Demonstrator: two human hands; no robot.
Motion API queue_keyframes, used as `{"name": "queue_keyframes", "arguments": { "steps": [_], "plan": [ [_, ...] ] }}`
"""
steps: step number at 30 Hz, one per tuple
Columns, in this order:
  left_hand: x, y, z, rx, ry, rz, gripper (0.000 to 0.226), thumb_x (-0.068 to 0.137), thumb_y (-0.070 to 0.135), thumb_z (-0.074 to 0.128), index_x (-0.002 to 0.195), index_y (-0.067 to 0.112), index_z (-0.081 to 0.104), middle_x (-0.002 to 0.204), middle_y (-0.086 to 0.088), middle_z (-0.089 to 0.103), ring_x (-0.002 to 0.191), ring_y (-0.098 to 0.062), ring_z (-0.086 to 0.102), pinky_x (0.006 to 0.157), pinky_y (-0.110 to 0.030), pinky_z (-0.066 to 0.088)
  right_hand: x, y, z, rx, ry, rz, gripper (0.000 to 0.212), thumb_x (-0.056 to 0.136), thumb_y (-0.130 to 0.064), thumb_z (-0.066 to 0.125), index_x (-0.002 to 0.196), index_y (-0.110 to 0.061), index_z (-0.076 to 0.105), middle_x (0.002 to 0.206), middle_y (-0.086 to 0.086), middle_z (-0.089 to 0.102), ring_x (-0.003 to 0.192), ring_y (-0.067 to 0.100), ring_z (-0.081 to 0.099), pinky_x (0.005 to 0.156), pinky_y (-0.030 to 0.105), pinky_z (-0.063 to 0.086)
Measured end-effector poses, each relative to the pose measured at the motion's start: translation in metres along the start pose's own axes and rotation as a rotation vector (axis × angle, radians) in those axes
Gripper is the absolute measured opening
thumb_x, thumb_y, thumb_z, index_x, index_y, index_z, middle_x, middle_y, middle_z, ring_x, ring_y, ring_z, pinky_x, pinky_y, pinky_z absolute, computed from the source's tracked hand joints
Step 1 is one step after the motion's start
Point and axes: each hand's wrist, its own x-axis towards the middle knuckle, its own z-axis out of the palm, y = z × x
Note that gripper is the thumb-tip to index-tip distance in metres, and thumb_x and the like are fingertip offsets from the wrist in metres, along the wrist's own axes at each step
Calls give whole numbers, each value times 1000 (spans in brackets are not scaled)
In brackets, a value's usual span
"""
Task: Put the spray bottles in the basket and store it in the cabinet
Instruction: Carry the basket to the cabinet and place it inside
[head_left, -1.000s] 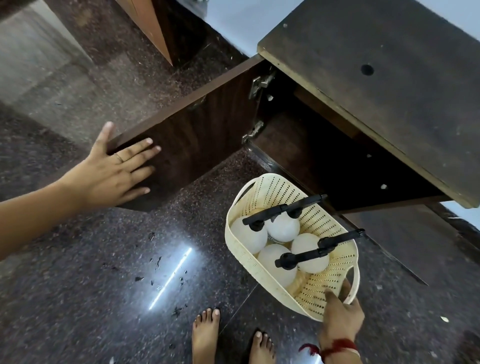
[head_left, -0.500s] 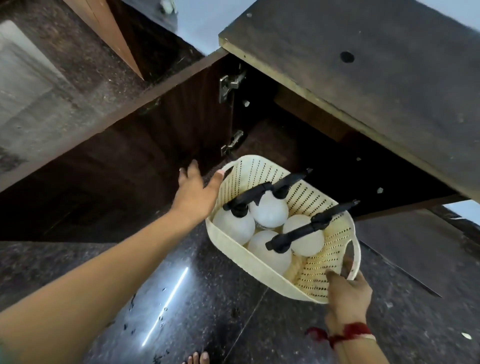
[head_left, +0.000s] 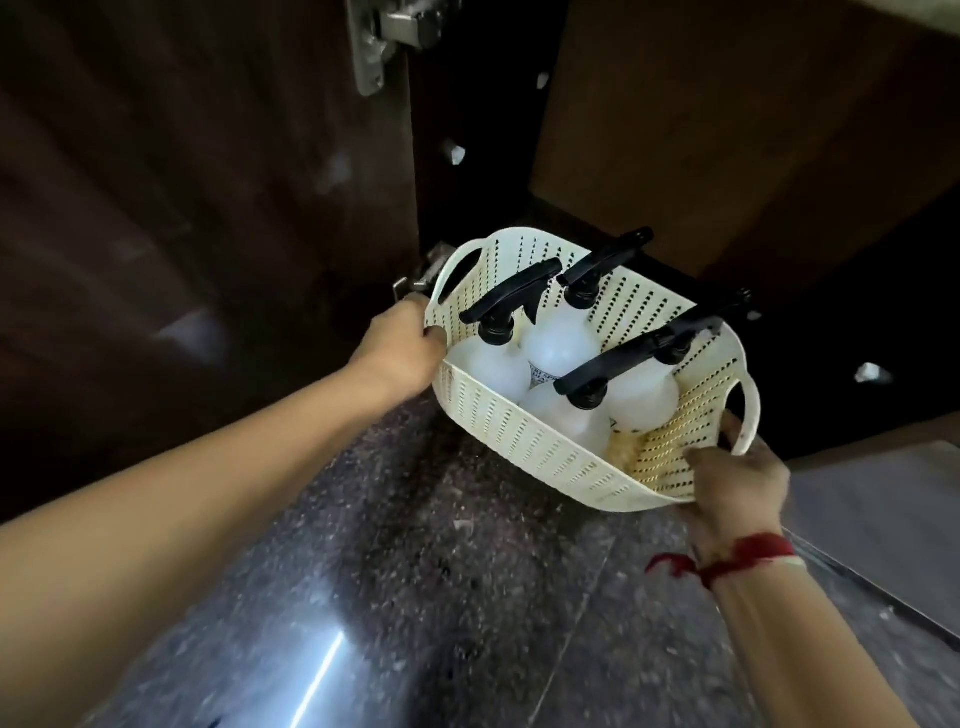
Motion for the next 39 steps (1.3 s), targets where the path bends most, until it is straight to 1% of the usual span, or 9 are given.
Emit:
{"name": "queue_keyframes", "arguments": {
  "steps": [3,7,10,15,18,22,28,32,39],
  "plan": [
    [12,3,14,110,63,52,30,93,12,43,121,11,54,110,-16,65,96,-36,63,84,-44,54,17,3,7,-6,7,-8,34,80,-1,56,84,-34,67,94,8,74,88,36,72,77,58,59],
    [19,10,23,233,97,82,29,95,10,43,122,5,49,113,-19,62,99,-38,61,72,-34,45,36,-1,14,-47,17,-5,43,82,-4,53,113,-29,67,101,8,73,89,36,70,82,56,58],
    [22,16,31,325,82,95,30,93,4,40,123,-1,42,112,-25,61,100,-42,59,72,-39,46,49,-5,17,-88,15,-34,45,84,-3,51,119,-27,65,104,9,71,92,36,69,85,55,57],
    [37,26,44,358,98,113,35,90,-3,40,125,-3,36,114,-28,60,105,-45,59,75,-40,42,64,-20,24,-169,44,-91,41,84,-9,50,118,-26,66,99,8,70,92,36,68,85,54,57],
    [56,37,47,363,89,139,35,91,0,45,126,-5,39,121,-26,56,109,-42,57,85,-43,48,76,-29,32,-158,42,-91,41,84,-11,48,119,-25,64,104,11,70,95,39,68,85,56,56],
    [83,55,53,403,103,134,36,92,-1,42,126,-9,34,118,-30,58,108,-45,58,79,-43,47,94,-40,40,-131,24,-103,22,85,-15,47,93,-31,61,96,7,69,94,39,68,82,59,56],
    [118,77,63,411,131,109,40,91,-2,42,130,-9,32,125,-31,53,115,-45,54,83,-42,45,125,-61,51,-83,-3,-69,34,88,-18,52,120,-15,61,122,14,66,107,39,65,90,58,53],
    [132,86,68,418,137,87,45,91,0,44,133,-8,30,130,-30,50,119,-44,51,90,-44,46,141,-67,54,-63,-38,-114,16,88,-12,52,102,-14,60,120,16,67,106,39,65,91,58,53],
    [131,101,68,449,107,38,54,93,-1,44,140,-11,21,138,-29,44,126,-41,47,97,-43,43,161,-78,61,-118,-57,-82,43,87,-8,50,130,-1,52,129,20,60,116,39,61,97,53,51]
  ]
}}
